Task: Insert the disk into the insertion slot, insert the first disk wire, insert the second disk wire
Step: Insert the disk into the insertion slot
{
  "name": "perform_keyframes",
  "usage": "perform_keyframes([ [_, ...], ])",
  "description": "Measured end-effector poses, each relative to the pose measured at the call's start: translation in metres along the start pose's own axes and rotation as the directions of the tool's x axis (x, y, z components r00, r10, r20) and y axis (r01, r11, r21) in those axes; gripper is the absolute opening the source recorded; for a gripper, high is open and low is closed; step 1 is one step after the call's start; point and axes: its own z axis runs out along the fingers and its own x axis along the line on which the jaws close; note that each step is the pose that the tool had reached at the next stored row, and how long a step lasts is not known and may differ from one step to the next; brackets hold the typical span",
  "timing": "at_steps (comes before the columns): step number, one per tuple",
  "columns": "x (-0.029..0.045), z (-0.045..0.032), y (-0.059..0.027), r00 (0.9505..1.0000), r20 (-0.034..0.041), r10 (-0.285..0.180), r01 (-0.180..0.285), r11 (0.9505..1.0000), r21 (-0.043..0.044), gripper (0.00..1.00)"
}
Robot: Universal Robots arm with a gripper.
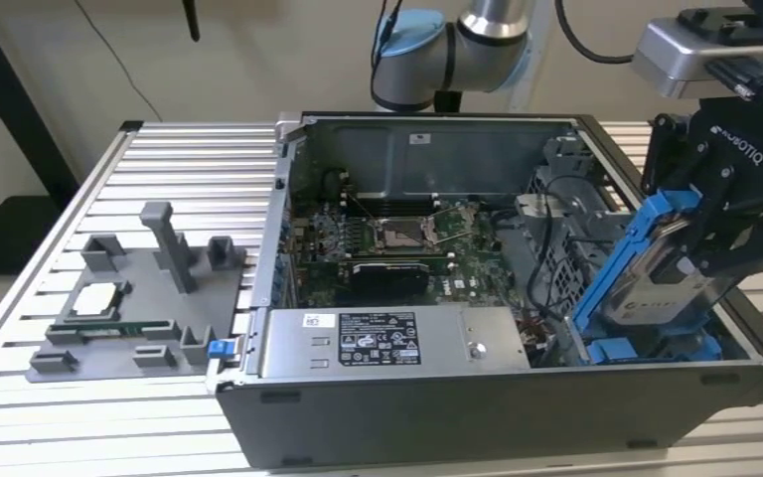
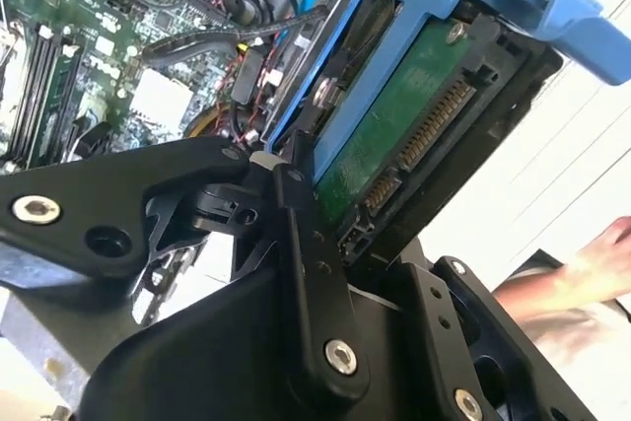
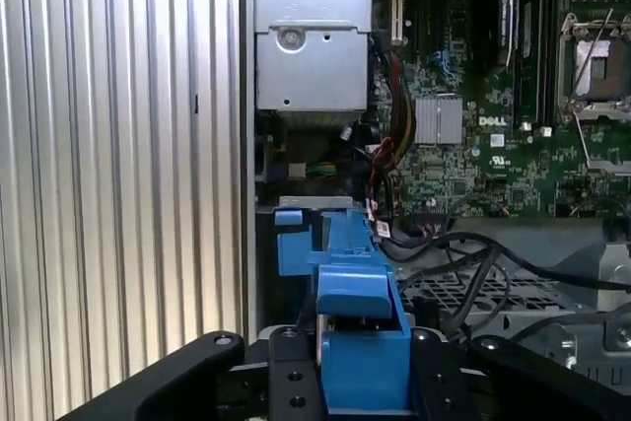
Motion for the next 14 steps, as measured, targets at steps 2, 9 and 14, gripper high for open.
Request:
perform_keyframes([
  [2,-0.0021,0.0037,0.0001,1.0000,0.0000,0.004,-0.004,1.0000,0.0000,0.00],
  [9,-0.0089,0.0145,0.0003,1.0000,0.0014,0.010,-0.010,1.0000,0.0002,1.00],
  [14,-0.0093,-0.0060,0.0005,1.0000,0.0003,0.010,-0.010,1.0000,-0.0005,1.00],
])
